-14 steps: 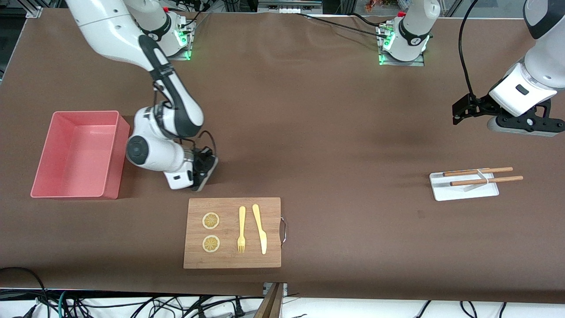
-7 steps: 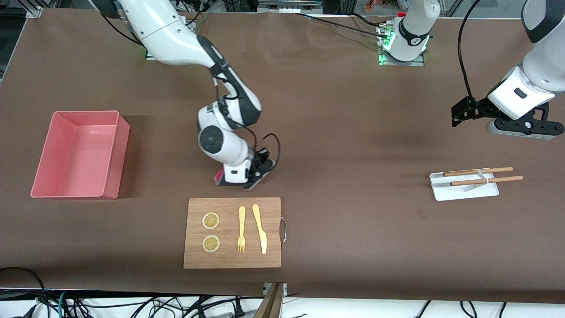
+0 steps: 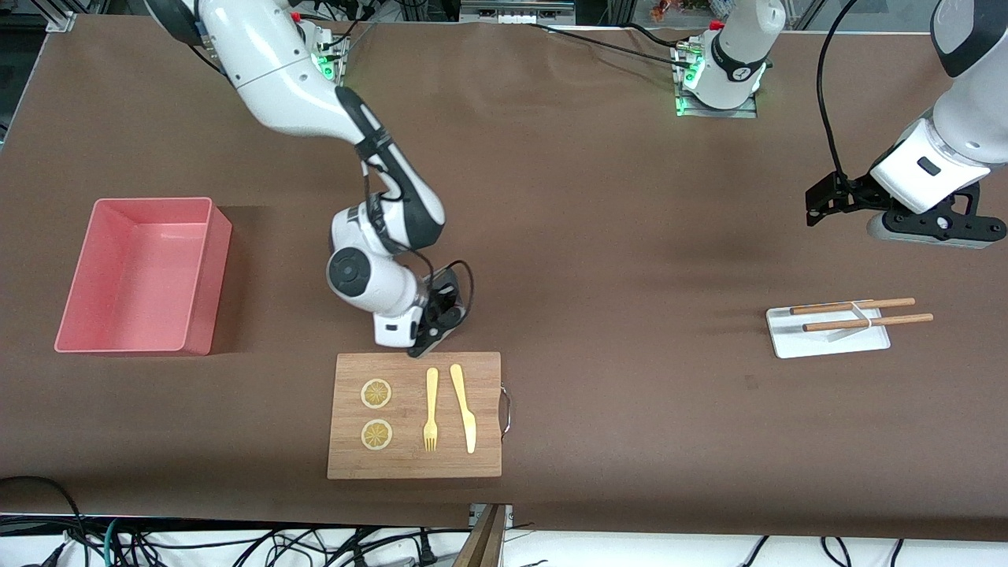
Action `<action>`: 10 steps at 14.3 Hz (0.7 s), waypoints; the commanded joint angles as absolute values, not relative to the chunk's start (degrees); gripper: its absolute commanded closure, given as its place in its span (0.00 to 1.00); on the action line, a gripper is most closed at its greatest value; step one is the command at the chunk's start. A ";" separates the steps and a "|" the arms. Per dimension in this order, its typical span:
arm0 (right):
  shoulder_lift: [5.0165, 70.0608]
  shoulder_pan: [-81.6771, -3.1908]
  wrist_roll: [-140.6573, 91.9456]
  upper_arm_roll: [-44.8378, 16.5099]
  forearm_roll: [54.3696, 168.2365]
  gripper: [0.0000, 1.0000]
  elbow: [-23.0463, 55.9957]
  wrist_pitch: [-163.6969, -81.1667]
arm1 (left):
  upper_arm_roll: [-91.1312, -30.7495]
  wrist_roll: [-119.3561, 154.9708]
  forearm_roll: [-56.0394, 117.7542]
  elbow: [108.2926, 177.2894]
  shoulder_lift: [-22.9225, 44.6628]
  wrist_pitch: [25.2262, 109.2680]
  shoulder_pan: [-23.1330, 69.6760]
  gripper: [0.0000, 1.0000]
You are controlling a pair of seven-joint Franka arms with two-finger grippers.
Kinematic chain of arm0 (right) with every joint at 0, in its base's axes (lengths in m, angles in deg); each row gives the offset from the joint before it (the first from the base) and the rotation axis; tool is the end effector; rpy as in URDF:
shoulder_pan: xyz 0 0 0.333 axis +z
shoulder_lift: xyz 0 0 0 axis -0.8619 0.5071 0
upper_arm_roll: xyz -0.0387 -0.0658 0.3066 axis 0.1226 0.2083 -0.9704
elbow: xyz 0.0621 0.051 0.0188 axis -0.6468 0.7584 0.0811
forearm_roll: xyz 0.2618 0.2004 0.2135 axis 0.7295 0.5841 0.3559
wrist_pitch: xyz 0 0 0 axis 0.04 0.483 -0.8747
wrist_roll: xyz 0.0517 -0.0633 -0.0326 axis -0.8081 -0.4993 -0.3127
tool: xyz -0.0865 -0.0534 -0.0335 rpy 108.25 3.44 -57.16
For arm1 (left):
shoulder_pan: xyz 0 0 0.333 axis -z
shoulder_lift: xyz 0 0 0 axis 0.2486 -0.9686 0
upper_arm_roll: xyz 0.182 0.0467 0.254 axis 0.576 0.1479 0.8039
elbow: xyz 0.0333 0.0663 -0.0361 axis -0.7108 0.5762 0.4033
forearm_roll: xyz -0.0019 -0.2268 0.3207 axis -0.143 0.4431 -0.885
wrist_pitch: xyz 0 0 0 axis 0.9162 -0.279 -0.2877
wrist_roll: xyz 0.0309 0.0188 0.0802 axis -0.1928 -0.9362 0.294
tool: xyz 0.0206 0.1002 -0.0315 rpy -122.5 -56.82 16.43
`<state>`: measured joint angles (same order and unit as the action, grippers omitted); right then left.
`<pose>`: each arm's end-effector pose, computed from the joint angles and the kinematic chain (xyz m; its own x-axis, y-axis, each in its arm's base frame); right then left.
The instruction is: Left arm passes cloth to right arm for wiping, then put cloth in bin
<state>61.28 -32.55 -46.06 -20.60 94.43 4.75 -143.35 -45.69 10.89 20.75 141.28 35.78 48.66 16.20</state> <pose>0.6285 0.3357 0.1739 0.7692 0.6285 0.1153 0.6362 -0.7365 -0.2300 0.5639 -0.0453 0.5634 0.9955 -0.0945 -0.0076 -0.0946 -0.9953 -0.0184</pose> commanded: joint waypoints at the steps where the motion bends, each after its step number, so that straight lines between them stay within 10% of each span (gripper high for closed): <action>1: 59.96 -36.14 -51.82 -21.20 94.15 1.00 7.10 -143.04 | -45.25 10.92 21.34 141.69 36.14 48.00 16.42 0.00; 10: 50.47 -54.94 -82.14 -21.20 92.66 1.00 24.93 -142.87 | -45.34 10.65 21.78 141.60 36.14 47.82 16.42 0.00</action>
<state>53.41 -50.82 -76.25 -20.78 94.52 17.62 -141.96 -45.67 10.89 20.75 141.31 35.77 48.25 16.21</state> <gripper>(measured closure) 0.982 0.000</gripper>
